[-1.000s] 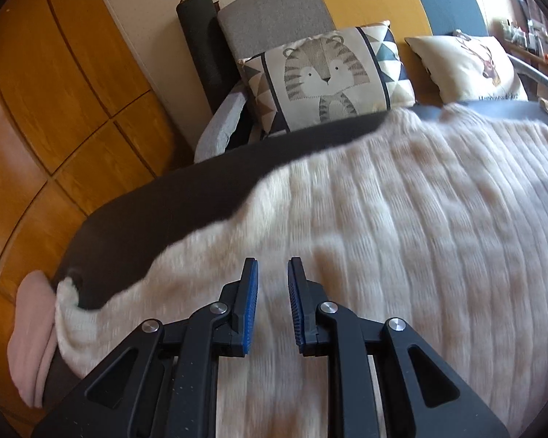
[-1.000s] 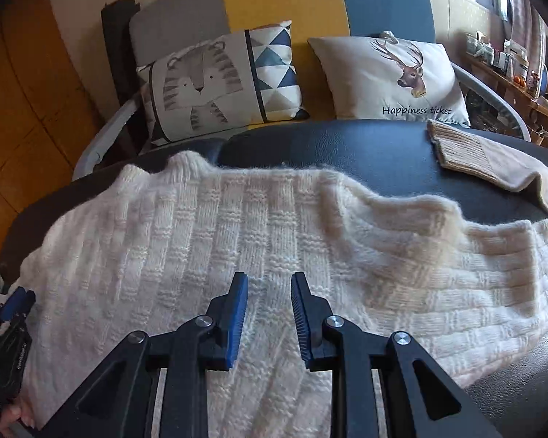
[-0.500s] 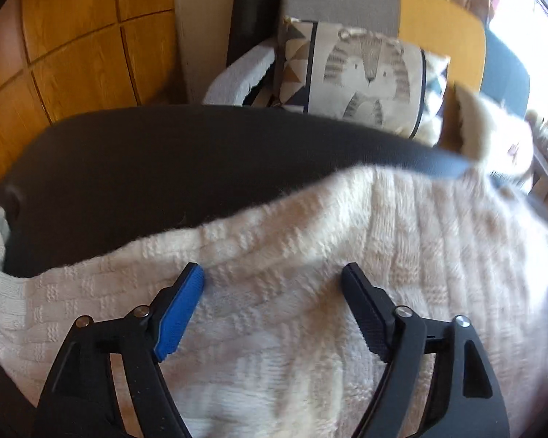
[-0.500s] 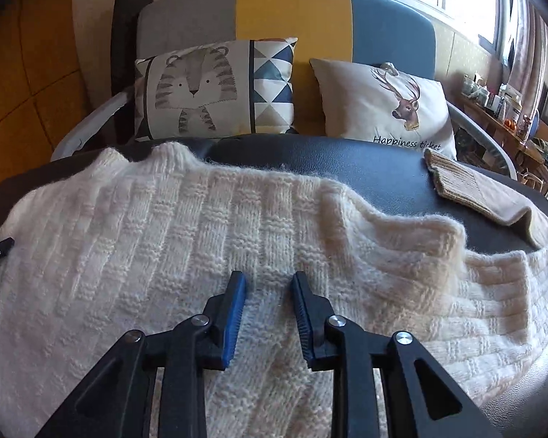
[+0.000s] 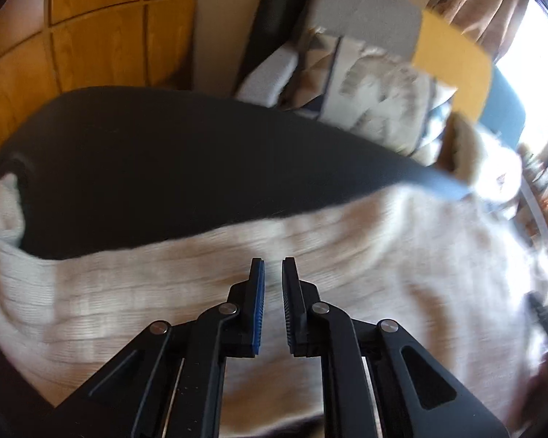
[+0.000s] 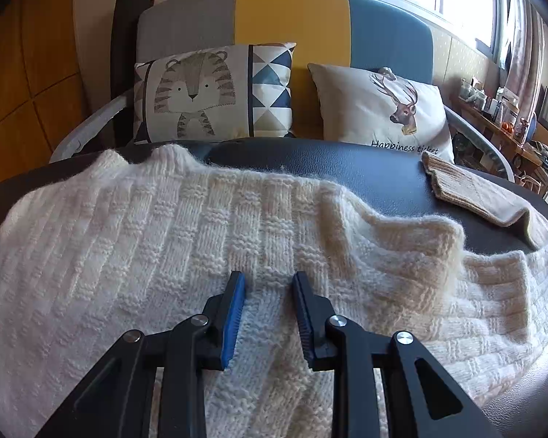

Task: Fold clothes
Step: 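Grasp the sweater edge with the left tool and pull it straight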

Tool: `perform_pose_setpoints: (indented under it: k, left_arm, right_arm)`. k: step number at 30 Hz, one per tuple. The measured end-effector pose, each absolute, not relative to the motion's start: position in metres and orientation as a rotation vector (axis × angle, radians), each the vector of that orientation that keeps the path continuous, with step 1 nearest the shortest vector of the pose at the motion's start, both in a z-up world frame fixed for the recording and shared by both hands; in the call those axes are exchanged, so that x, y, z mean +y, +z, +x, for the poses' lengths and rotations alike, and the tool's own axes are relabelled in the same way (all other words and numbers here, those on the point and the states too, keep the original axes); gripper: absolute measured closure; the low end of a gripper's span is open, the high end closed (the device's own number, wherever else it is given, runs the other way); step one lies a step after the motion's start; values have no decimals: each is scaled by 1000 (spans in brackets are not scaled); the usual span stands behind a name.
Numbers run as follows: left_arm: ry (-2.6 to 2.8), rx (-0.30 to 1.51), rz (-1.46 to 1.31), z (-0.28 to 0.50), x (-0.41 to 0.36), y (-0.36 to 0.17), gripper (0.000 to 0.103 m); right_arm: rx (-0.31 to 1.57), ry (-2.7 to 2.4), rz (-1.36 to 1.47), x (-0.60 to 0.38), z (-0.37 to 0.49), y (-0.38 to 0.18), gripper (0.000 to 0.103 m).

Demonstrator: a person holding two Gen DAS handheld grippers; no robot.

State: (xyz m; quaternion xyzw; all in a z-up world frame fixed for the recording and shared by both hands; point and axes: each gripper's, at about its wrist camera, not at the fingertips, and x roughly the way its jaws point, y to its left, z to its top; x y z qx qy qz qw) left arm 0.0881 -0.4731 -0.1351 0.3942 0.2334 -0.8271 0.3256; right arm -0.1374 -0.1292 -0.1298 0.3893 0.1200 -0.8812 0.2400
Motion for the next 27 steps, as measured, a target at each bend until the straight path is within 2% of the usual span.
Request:
perform_pose_setpoints:
  k: [6,13,17,21,27]
  left_arm:
    - [-2171,437,1020,82,-475,-143,92]
    - [-2156,424,990,85,-491,-123,91]
    - [-2073,506,842,133,-513,-102,91]
    - [-1892,434,679,200,-532,-87,91]
    - [-1842,333,959,195,-562,-128,91]
  right_arm:
    - [330,-2415,1063,-129,-137,-130,77]
    - [316,-2436,1068,-127,-140,-132,77]
    - [307,-2436,1067,-126,-141,-132,77]
    - [300,-2433,1068,-124,-141,-132,77]
    - [306,-2436,1065,-125,-141,-133,77]
